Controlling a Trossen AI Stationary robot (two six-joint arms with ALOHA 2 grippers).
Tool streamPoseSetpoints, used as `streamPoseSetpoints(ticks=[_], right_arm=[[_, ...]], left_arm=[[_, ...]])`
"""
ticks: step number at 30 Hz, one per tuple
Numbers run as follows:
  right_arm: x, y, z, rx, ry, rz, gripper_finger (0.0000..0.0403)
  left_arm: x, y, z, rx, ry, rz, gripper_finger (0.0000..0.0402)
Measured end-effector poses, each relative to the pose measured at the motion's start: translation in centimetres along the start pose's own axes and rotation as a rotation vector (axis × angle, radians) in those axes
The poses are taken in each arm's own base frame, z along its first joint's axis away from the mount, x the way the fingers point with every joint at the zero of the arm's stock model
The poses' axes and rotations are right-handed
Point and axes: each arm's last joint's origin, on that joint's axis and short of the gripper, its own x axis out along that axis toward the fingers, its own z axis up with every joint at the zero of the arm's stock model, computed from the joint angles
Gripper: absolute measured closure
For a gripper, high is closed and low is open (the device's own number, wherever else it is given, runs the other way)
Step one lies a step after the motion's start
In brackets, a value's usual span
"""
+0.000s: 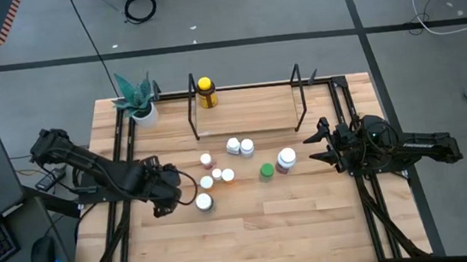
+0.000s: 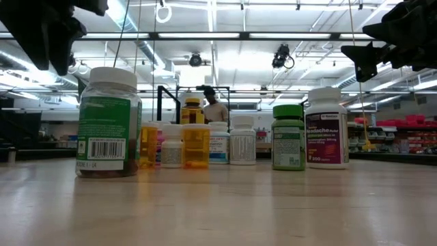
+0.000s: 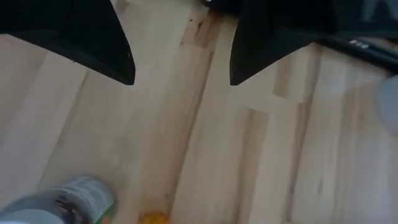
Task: Pick and place medicine bottles onto shelf by color
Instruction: Put the transparent medicine bottle on the shelf
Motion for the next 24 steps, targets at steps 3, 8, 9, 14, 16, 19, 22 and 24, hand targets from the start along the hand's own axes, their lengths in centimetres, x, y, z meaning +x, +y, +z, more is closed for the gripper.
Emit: streamPoseSetpoints(ticks=[3,8,9,14,16,19,22,24], right_arm=[[0.0,0.0,0.0,0.000,0.000,0.000,0.0146],[0.0,0.0,0.0,0.000,0.000,0.000,0.0146],[0.0,0.0,0.0,0.000,0.000,0.000,0.0146],[0.0,0.0,0.0,0.000,0.000,0.000,0.0146],[0.0,0.0,0.0,0.000,0.001,0.000,0.0146],[0.0,0.0,0.0,0.000,0.000,0.000,0.0146],[0.0,0.0,0.0,0.000,0.000,0.000,0.0146],[0.0,0.0,0.0,0.000,0.000,0.000,0.0146]], left_arm=[[0.4,-0.3,0.1,-0.001,-0.013,-0.032,0.0111],[0.4,-0.5,0.3,-0.004,-0.036,-0.051,0.0075],[0.4,-0.5,0.3,0.001,-0.037,-0.052,0.0069],[0.7,-0.9,1.3,-0.001,-0.078,-0.113,0.0057],[0.7,-1.1,1.9,-0.006,-0.108,-0.167,0.0056],[0.9,-1.4,2.6,-0.004,-0.139,-0.208,0.0056],[1.3,-1.6,3.1,0.022,-0.151,-0.212,0.0056],[1.8,-2.0,3.7,0.037,-0.166,-0.231,0.0056]])
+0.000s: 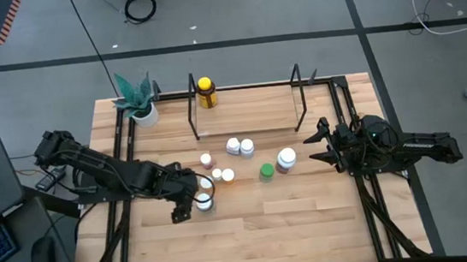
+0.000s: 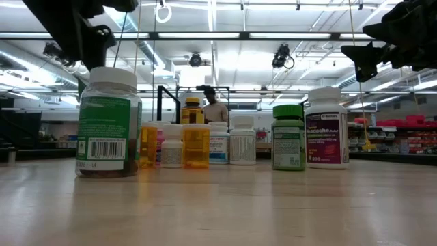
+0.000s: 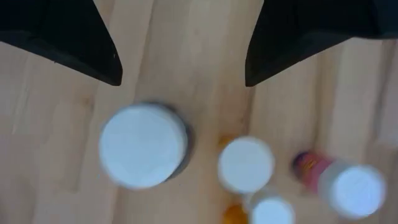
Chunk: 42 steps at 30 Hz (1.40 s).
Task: Pick and place medicine bottles onto shelf by color
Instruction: Put the transparent medicine bottle on the shelf
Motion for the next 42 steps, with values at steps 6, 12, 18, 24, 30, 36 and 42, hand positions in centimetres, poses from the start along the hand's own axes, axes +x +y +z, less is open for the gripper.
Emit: streamPoseSetpoints(ticks=[6,12,18,24,30,36,42], right_arm=[[0.0,0.0,0.0,0.000,0.000,0.000,0.0146],[0.0,0.0,0.0,0.000,0.000,0.000,0.0146],[0.0,0.0,0.0,0.000,0.000,0.000,0.0146],[0.0,0.0,0.0,0.000,0.000,0.000,0.0146],[0.0,0.0,0.0,0.000,0.000,0.000,0.0146],[0.0,0.0,0.0,0.000,0.000,0.000,0.0146],[0.0,0.0,0.1,-0.003,-0.010,0.001,0.0146]], left_arm=[[1.8,-0.4,1.0,0.028,0.020,-0.068,0.0056],[3.4,-0.7,1.5,0.082,0.032,-0.064,0.0056],[4.6,-1.1,1.9,0.099,0.047,-0.092,0.0056],[5.0,-1.2,2.0,0.103,0.043,-0.096,0.0056],[5.0,-1.4,2.5,0.097,-0.016,-0.108,0.0056],[5.7,-1.4,2.6,0.120,-0.008,-0.092,0.0056],[5.8,-1.2,2.7,0.140,-0.003,-0.087,0.0079]])
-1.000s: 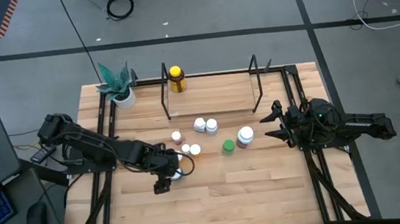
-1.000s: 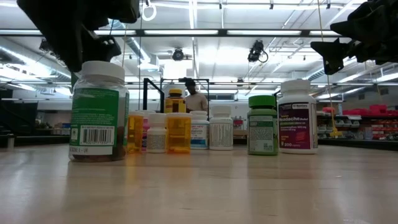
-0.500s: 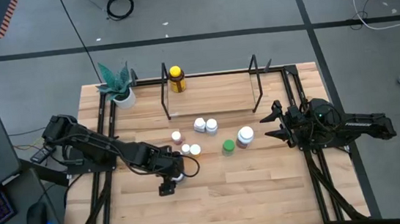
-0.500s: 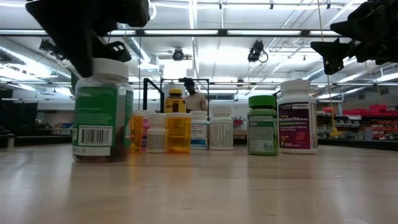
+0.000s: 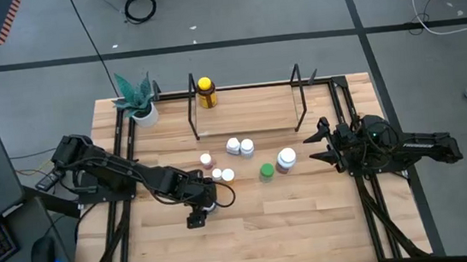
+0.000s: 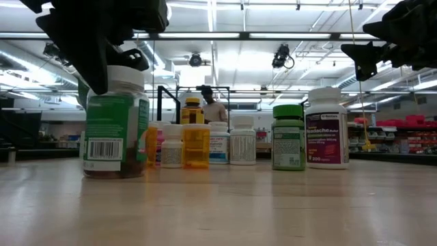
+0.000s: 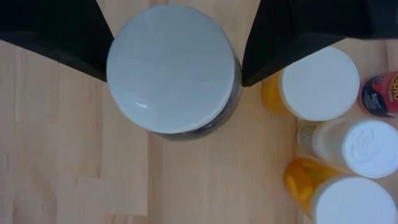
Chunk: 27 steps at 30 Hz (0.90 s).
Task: Pick and place medicine bottles onto shelf by color
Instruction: Put the transparent medicine bottle on the shelf
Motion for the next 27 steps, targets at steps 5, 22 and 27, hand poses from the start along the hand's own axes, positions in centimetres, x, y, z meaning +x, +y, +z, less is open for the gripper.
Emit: streamPoseSetpoints(ticks=[5,22,27], right_arm=[[0.0,0.0,0.0,-0.002,-0.004,0.001,0.0146],[0.0,0.0,0.0,-0.002,-0.005,0.001,0.0146],[0.0,0.0,0.0,-0.002,-0.005,0.001,0.0146]], left_arm=[[-0.1,0.1,0.1,0.011,-0.003,0.000,0.0106],[-1.9,1.5,1.6,-0.006,0.004,0.004,0.0120],[-2.3,2.1,2.2,0.006,-0.005,0.007,0.0121]])
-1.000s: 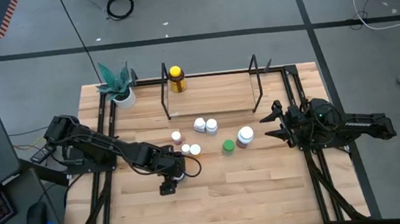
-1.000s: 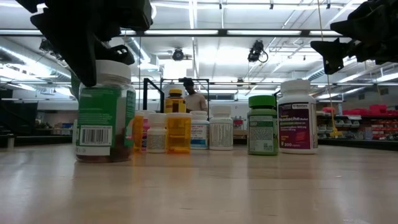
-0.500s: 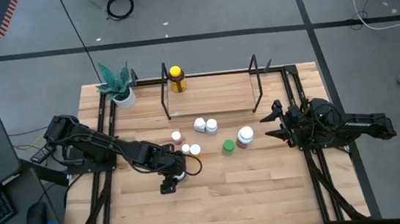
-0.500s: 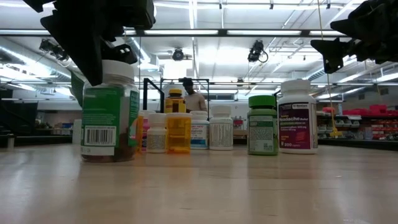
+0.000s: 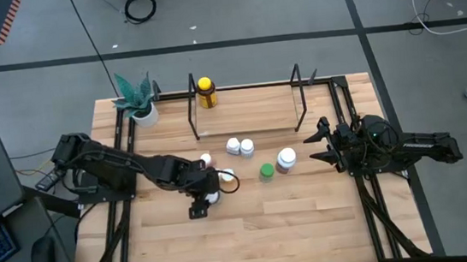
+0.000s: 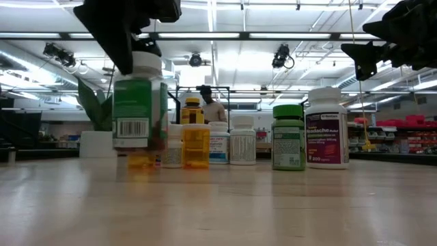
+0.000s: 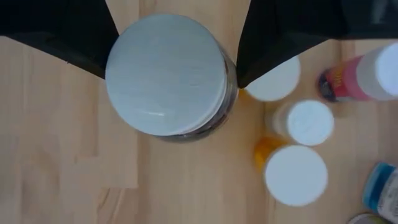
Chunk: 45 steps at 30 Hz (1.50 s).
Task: Pick and place medicine bottles onto shelf by color
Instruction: Put the transparent medicine bottle on the shelf
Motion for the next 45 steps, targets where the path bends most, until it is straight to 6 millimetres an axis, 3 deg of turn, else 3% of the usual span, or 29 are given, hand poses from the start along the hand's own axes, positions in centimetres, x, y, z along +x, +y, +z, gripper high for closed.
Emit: streamPoseSetpoints(ticks=[9,15,19,31,45], right_arm=[[0.0,0.0,0.0,0.000,0.000,0.000,0.0146],[0.0,0.0,0.0,0.000,0.000,0.000,0.0146],[0.0,0.0,0.0,0.000,0.000,0.000,0.0146],[0.0,0.0,0.0,0.000,0.000,0.000,0.0146],[0.0,0.0,0.3,-0.009,-0.028,0.004,0.0146]], left_arm=[[-2.1,1.6,1.5,-0.008,0.011,-0.022,0.0158],[-2.1,1.9,1.5,0.006,0.016,-0.025,0.0183],[-2.1,1.9,1.6,0.019,0.011,-0.014,0.0160],[-1.2,1.1,2.0,-0.018,-0.008,-0.071,0.0029],[4.4,0.3,2.2,0.066,0.105,-0.030,0.0020]])
